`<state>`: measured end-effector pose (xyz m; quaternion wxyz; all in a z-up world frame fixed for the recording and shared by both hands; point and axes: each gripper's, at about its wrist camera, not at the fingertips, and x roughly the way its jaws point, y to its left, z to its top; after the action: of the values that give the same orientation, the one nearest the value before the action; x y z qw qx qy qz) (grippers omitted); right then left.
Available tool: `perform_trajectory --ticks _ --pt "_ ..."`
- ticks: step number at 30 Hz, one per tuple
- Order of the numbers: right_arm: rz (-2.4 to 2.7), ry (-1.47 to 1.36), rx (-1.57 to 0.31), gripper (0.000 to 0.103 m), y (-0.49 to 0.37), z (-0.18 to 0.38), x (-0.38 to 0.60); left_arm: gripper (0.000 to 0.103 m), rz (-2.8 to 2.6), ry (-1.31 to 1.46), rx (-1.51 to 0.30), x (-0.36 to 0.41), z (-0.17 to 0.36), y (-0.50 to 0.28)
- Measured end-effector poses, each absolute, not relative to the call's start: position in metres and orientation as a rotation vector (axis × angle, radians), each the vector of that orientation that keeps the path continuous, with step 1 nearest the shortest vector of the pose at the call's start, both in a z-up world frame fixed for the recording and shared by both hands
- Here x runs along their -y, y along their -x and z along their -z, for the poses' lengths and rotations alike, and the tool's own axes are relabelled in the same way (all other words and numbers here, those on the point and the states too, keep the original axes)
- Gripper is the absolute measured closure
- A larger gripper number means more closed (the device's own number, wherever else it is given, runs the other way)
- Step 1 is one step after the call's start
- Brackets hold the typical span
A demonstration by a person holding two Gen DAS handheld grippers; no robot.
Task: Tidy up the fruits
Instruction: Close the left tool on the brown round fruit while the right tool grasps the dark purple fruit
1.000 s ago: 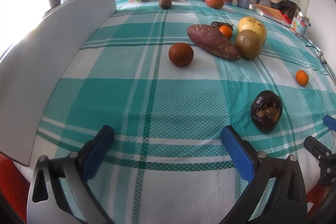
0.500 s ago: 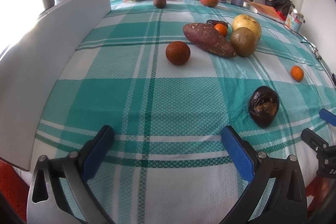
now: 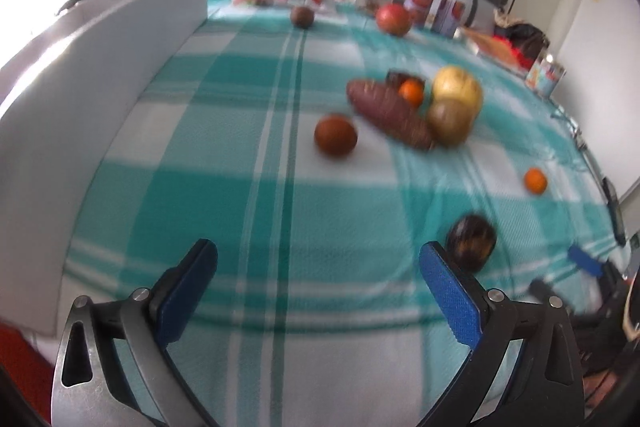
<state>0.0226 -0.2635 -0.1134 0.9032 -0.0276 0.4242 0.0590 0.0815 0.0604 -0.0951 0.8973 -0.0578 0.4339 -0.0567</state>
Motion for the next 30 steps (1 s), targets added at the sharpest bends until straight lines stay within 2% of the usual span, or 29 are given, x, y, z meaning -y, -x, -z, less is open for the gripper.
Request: perform_trajectory --ticks 7,9,10,11,14,17,19,22,26,27,28,30 --pt "-0.147 0.051 -0.894 0.000 -0.021 0.111 0.267 0.005 0.160 0.001 -0.921 -0.031 0.094 -0.145" --pt "-0.191 -0.002 -0.873 0.000 -0.016 0.104 0.272 0.032 0.172 -0.007 -0.928 -0.027 0.097 -0.156" --pt "-0.209 -0.026 -0.849 0.000 -0.013 0.099 0.274 0.058 0.187 -0.014 -0.950 -0.025 0.100 -0.160" --pt "-0.217 -0.041 -0.817 0.000 -0.010 0.092 0.276 0.070 0.188 -0.029 -0.974 -0.024 0.105 -0.164" --pt "-0.259 -0.072 -0.758 0.000 -0.004 0.076 0.276 0.074 0.209 -0.027 -0.970 -0.028 0.109 -0.158" --pt "-0.355 -0.083 -0.801 0.002 -0.013 0.069 0.260 0.075 0.217 0.024 -0.980 -0.041 0.107 -0.146" --pt "-0.437 -0.062 -0.878 0.016 -0.028 0.071 0.237 0.075 0.216 0.057 -0.993 -0.051 0.104 -0.141" --pt "-0.523 -0.036 -0.970 0.031 -0.049 0.079 0.199 0.075 0.211 0.095 -0.999 -0.066 0.095 -0.131" --pt "-0.547 0.070 -1.000 0.041 -0.075 0.089 0.149 0.075 0.214 0.147 -0.977 -0.085 0.071 -0.114" --pt "-0.532 0.110 -1.025 0.055 -0.080 0.093 0.141 0.075 0.216 0.172 -0.968 -0.092 0.061 -0.109" --pt "-0.507 0.150 -1.061 0.063 -0.084 0.099 0.133 0.075 0.217 0.193 -0.961 -0.097 0.053 -0.106" --pt "-0.496 0.151 -1.062 0.063 -0.085 0.097 0.129 0.075 0.219 0.251 -0.938 -0.117 0.028 -0.095"
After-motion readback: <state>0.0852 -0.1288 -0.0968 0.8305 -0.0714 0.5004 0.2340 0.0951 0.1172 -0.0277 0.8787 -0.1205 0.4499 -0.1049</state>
